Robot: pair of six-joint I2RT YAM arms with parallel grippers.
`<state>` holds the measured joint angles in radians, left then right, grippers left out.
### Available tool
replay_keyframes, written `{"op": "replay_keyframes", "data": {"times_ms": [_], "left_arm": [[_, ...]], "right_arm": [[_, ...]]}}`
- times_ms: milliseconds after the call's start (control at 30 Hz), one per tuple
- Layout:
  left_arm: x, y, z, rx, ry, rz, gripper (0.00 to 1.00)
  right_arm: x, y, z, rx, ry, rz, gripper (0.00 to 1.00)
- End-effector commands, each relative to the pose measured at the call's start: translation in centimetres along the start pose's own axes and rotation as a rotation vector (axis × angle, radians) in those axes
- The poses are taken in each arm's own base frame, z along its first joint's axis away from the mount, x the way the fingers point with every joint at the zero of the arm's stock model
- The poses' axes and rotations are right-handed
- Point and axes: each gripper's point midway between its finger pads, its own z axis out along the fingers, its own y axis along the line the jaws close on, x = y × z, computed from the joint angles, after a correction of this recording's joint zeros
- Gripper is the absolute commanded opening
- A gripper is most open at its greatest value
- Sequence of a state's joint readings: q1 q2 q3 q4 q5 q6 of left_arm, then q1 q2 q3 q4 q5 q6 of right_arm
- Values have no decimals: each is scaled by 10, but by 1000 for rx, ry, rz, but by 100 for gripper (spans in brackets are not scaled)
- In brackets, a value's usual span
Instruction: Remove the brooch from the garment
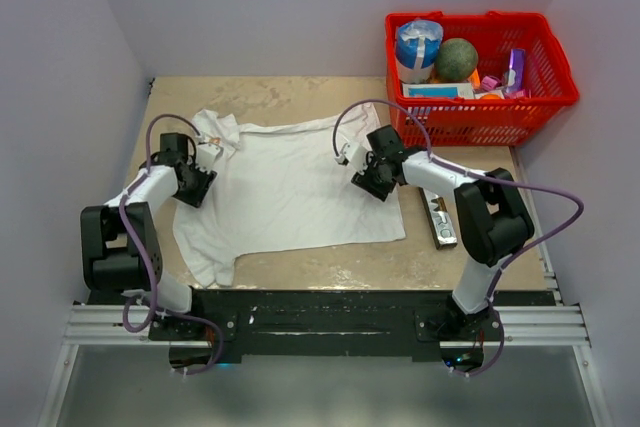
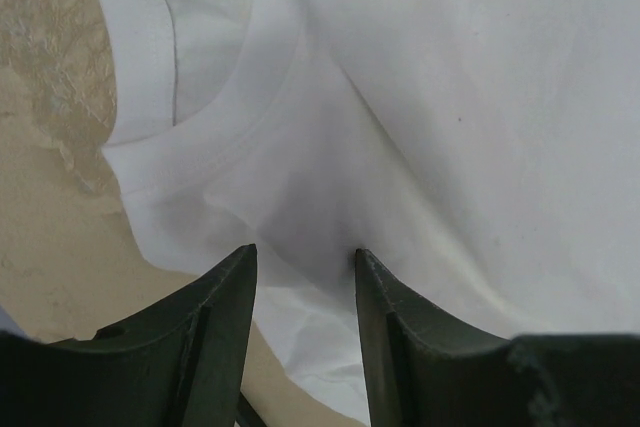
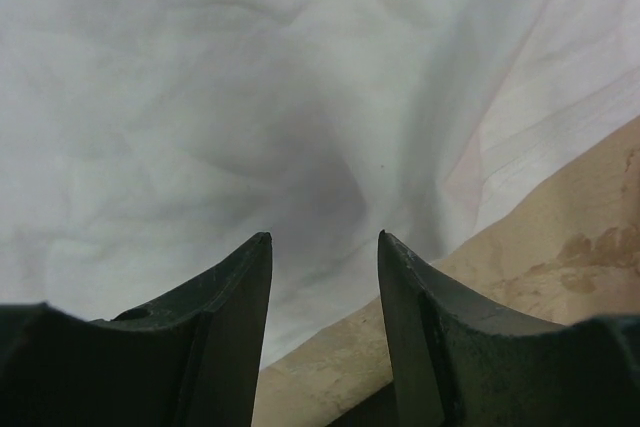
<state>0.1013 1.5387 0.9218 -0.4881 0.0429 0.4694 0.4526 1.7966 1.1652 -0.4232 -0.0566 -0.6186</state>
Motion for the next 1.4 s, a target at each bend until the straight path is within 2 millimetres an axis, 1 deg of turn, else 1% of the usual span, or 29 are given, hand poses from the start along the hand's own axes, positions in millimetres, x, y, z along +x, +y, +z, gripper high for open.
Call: {"op": "replay_keyframes", "data": {"times_ms": [0,133,200,233,267,333,467,500,567,600,667,700,767,800,833,867,900,933,967,1000,1033,1100,1133,1167,1200,1233,1267,1333,1367], "left_arm": [[24,4,6,-49,87,50,49],[66,-19,-5,0,166,66,50],[69,-27,-17,26,152,64,50],[77,-38,-22,74,168,65,50],[76,-40,-29,78,148,65,50],[85,-53,-36,121,159,85,50],[88,-67,-51,159,114,144,50],[87,-70,-54,170,107,160,50],[88,-78,-59,202,98,160,50],[84,-78,-62,207,86,161,50],[80,-87,-68,262,60,168,50],[71,-87,-72,270,24,187,50],[49,-81,-76,246,-65,191,51],[33,-74,-80,217,-113,188,52],[15,-63,-79,166,-170,185,52],[5,-55,-79,135,-195,177,52],[-8,-47,-80,105,-223,159,52],[-16,-37,-72,69,-224,150,52],[-19,-33,-67,56,-217,140,53],[-25,-27,-64,42,-214,119,53],[-24,-24,-50,39,-179,112,54],[-30,-17,-38,17,-182,106,54],[-26,-15,-28,12,-154,105,53],[-25,-14,-23,9,-148,115,53],[-26,-12,-18,1,-145,117,53],[-22,-11,-11,2,-117,118,52],[-18,-11,-7,3,-101,124,52],[-9,-14,-3,16,-69,136,50],[2,-16,-1,25,-46,158,49]], "right_arm": [[27,1,4,19,97,-32,49],[52,13,8,-23,173,-38,49],[63,19,5,-39,216,-30,47],[69,22,3,-42,235,-25,46],[76,25,0,-53,255,-19,45],[90,33,-4,-66,289,-16,45],[116,43,-18,-80,344,-19,43],[127,46,-20,-89,364,-11,43],[135,46,-28,-86,379,-21,43],[144,46,-31,-88,396,-16,42],[149,41,-35,-78,398,-38,42],[152,36,-38,-61,399,-44,43],[148,26,-38,-38,383,-65,43],[131,19,-39,-37,330,-60,43],[121,18,-42,-55,301,-51,44],[108,14,-46,-59,259,-47,44],[78,6,-51,-63,168,-41,45],[67,6,-55,-85,132,-31,47],[52,6,-58,-109,85,-36,47],[29,1,-63,-116,17,-49,48],[20,-3,-60,-111,-6,-54,49],[4,-11,-56,-91,-35,-64,49],[2,-14,-45,-88,-28,-58,49],[2,-17,-39,-86,-20,-50,48],[-5,-21,-36,-78,-28,-48,47],[-6,-25,-31,-69,-28,-40,47],[-4,-25,-22,-75,-11,-33,46],[-4,-29,-13,-66,-5,-26,45],[0,-26,-7,-76,10,-28,45]]}}
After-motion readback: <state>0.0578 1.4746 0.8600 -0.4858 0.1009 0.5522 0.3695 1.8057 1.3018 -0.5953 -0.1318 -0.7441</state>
